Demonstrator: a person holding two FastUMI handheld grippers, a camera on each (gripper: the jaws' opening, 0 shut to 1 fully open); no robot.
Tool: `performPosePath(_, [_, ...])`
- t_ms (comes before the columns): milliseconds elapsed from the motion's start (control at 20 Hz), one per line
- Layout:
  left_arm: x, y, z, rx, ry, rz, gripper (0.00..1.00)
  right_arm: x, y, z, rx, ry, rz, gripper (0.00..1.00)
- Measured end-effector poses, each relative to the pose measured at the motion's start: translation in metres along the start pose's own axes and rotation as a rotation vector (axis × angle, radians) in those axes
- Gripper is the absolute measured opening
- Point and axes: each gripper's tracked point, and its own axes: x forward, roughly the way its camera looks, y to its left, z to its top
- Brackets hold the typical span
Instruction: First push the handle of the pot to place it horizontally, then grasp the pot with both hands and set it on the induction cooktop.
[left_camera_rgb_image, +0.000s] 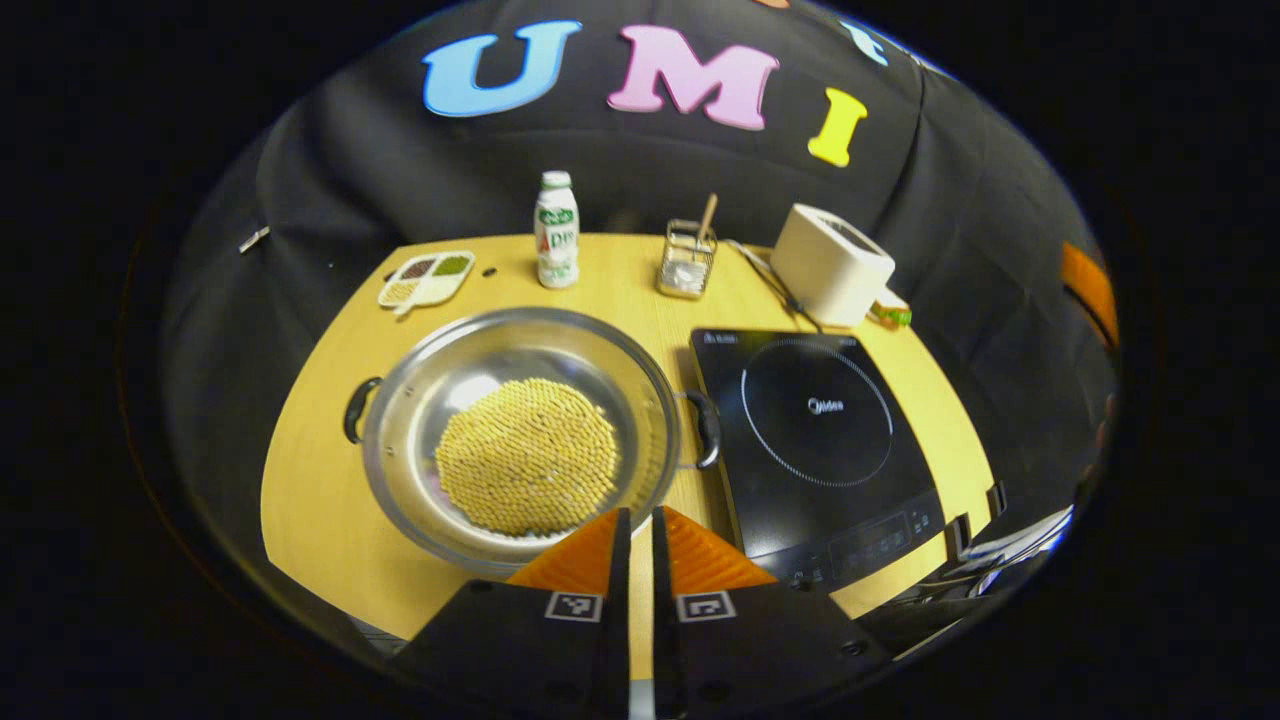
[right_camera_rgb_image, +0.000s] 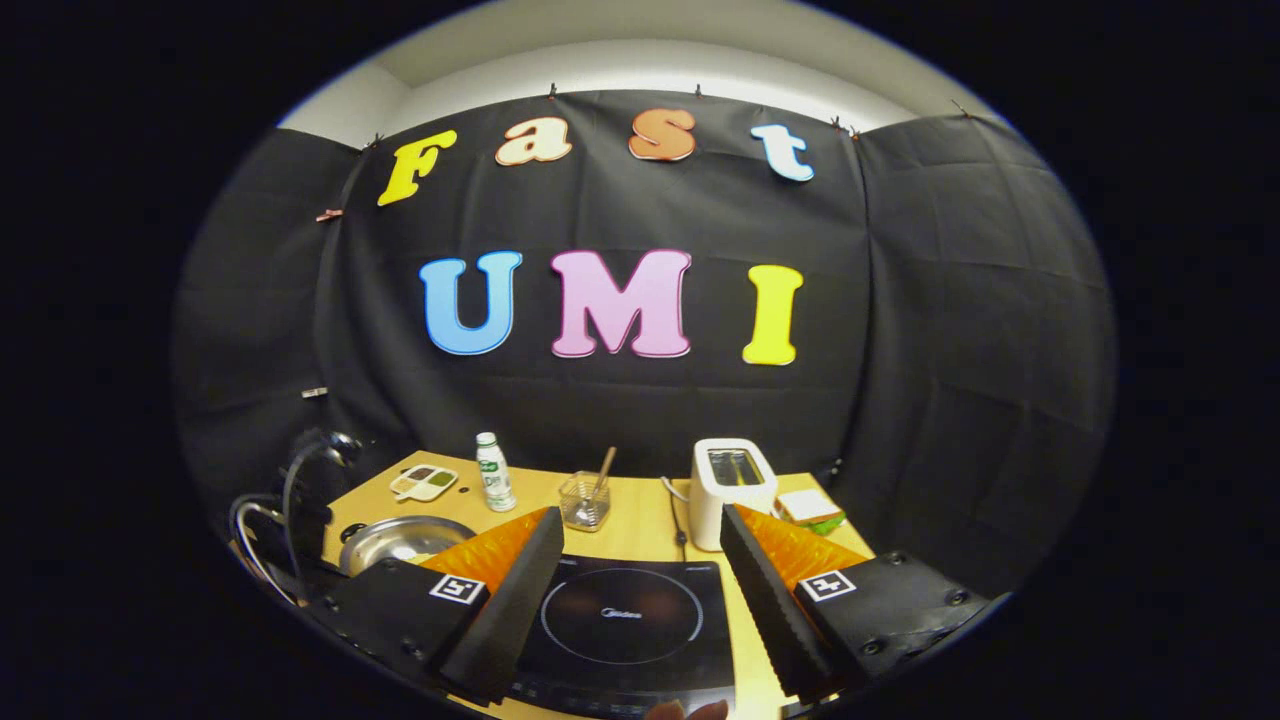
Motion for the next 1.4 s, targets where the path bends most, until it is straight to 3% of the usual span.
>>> performPosePath(50, [-0.010, 0.014, 0.012, -0.016, -0.042, 0.003, 0.20, 0.008, 0.012, -0.009, 0.004, 0.028, 0.023, 0.98])
performPosePath(200, [-0.026, 0.067, 0.037, -0.026, -0.130, 0.061, 0.75, 0.029, 0.048, -0.028, 0.031, 0.087, 0.089, 0.98])
performPosePath(250, [-0.028, 0.085, 0.042, -0.023, -0.146, 0.081, 0.89, 0.035, 0.060, -0.034, 0.042, 0.104, 0.109, 0.98])
performPosePath(300, [-0.028, 0.101, 0.042, -0.021, -0.145, 0.097, 0.94, 0.041, 0.072, -0.042, 0.054, 0.126, 0.129, 0.98])
performPosePath(600, [-0.001, 0.198, 0.034, -0.007, -0.041, 0.149, 0.94, 0.072, 0.120, -0.095, 0.112, 0.264, 0.190, 0.99])
performPosePath(750, [0.025, 0.225, 0.029, -0.010, 0.025, 0.145, 0.94, 0.084, 0.138, -0.125, 0.124, 0.341, 0.203, 0.99])
performPosePath(1050, [0.087, 0.244, 0.022, -0.032, 0.117, 0.088, 0.93, 0.104, 0.154, -0.177, 0.118, 0.479, 0.196, 0.99])
performPosePath(1400, [0.114, 0.259, 0.022, -0.006, 0.144, 0.099, 0.89, 0.115, 0.169, -0.231, 0.190, 0.647, 0.182, 0.98])
